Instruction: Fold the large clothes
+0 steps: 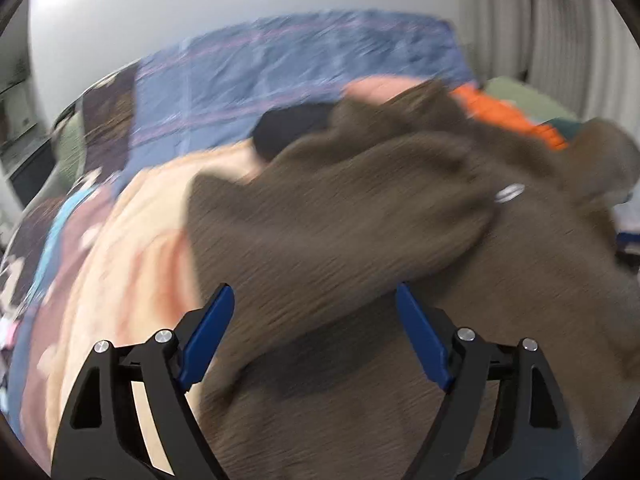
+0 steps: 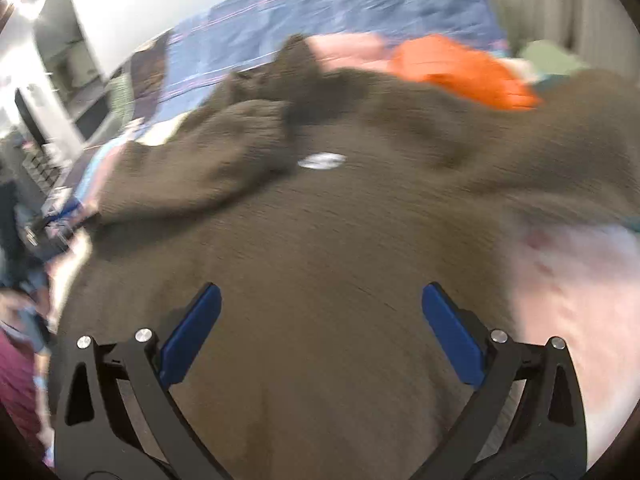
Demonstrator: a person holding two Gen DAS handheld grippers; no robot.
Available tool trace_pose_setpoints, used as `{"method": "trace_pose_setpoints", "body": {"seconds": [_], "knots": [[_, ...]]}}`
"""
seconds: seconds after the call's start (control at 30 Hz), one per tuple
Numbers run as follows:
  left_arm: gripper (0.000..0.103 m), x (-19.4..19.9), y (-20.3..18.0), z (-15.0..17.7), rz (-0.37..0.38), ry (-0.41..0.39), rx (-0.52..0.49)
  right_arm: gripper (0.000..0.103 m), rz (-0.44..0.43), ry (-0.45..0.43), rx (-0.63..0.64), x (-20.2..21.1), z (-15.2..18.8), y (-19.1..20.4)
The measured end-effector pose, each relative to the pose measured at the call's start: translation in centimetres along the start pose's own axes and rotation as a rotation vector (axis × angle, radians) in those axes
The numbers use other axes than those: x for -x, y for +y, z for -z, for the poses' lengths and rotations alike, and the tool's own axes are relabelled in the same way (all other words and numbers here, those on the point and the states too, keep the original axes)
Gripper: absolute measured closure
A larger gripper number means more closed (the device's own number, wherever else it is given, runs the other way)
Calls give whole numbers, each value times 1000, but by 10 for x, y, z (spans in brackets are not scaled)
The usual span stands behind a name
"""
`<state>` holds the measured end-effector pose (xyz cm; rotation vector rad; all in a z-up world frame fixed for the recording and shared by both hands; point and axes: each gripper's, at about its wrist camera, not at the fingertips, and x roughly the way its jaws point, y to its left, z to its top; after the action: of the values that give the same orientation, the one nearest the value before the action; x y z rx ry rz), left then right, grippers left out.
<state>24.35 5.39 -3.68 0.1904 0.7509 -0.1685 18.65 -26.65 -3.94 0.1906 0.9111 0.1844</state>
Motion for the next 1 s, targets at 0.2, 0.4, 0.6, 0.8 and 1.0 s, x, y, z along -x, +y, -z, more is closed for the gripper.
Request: {"method": "trace_pose_setpoints", "body": {"seconds": [0.2,0.4,0.6,0.8,1.0], "knots": [[20,-28,57,32,-130,99,73,2,-55,13,61,-82,-83,42],[20,-49,80,31,-152,125,148,60,-23,74,-41,-158,-117,55],[20,-42,85,40,-155,109,134,71,1,-148,54,-67,-120,72],[20,-14,84,37,-35,62,182,42,182,-86,93,-42,-102,37],[32,26,65,22,33,-44,196,29,253,-59,110,-57,-53,6]]}}
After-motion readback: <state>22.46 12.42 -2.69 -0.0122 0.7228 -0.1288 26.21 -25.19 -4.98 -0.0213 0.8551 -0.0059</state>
